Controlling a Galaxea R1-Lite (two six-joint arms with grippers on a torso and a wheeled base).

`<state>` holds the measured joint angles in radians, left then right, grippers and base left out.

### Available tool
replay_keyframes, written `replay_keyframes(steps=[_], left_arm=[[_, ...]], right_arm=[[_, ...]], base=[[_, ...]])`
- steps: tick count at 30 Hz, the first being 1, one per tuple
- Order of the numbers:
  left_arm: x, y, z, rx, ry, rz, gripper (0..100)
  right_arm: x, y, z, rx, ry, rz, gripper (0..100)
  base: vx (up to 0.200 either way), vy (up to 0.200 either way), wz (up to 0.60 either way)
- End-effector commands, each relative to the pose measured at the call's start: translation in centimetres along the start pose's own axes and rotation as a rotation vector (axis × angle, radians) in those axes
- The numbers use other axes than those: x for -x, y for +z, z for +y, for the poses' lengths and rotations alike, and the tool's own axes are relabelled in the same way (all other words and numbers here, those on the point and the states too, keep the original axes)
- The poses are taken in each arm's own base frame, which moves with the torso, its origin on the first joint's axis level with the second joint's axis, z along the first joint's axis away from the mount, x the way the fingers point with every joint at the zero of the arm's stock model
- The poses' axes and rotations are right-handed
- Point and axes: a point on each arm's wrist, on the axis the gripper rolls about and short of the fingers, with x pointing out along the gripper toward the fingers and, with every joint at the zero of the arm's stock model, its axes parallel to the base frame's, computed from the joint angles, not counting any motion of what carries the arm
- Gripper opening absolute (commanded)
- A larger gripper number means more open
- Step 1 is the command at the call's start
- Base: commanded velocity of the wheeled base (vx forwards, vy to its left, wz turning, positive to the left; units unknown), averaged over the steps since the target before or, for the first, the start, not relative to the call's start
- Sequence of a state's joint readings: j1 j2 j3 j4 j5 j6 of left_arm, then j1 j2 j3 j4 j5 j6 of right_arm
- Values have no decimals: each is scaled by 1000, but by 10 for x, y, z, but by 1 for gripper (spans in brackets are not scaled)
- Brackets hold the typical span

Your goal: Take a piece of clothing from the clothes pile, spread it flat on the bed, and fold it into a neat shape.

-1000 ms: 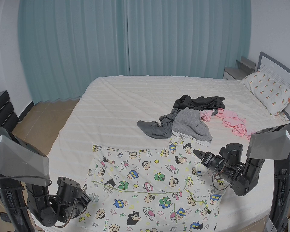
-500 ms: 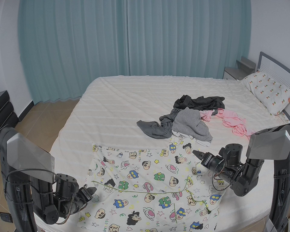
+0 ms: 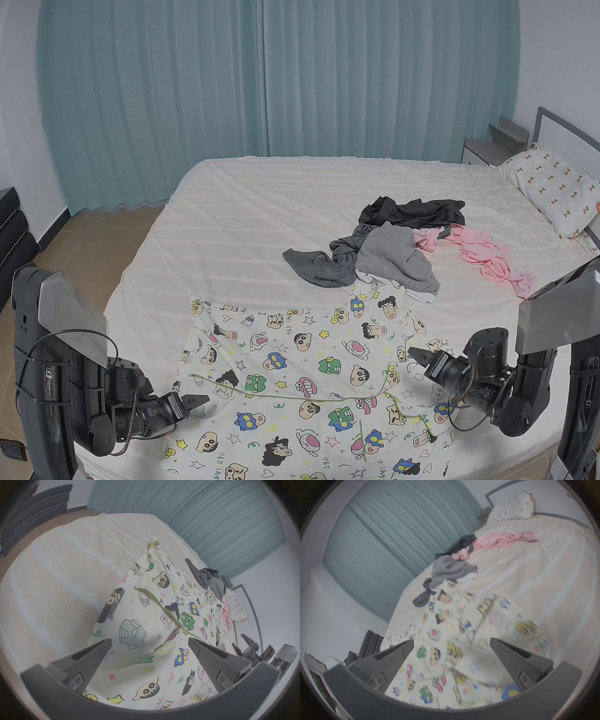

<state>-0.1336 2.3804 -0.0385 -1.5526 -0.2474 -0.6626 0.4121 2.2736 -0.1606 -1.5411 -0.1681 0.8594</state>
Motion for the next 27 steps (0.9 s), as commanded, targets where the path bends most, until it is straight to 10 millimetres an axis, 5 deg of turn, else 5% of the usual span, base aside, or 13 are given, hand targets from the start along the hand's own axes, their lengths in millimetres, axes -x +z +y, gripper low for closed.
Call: replay_keyframes(steps=[1, 18, 21, 27], left_arm=[[27, 17, -7, -10, -58, -102, 100], [60, 40, -27, -17, -155, -276, 100], [57, 40, -15, -85, -91, -257, 100], [22, 43, 30, 10, -66, -117, 100]], right_arm=[[25, -11, -10, -79, -57, 48, 100], [20, -28, -13, -46, -82, 116, 100], [21, -28, -13, -45, -81, 113, 100], [21, -28, -13, -46, -85, 110, 100]], base=[[0, 0, 0], [0, 0, 0], [0, 0, 0], [0, 0, 0]])
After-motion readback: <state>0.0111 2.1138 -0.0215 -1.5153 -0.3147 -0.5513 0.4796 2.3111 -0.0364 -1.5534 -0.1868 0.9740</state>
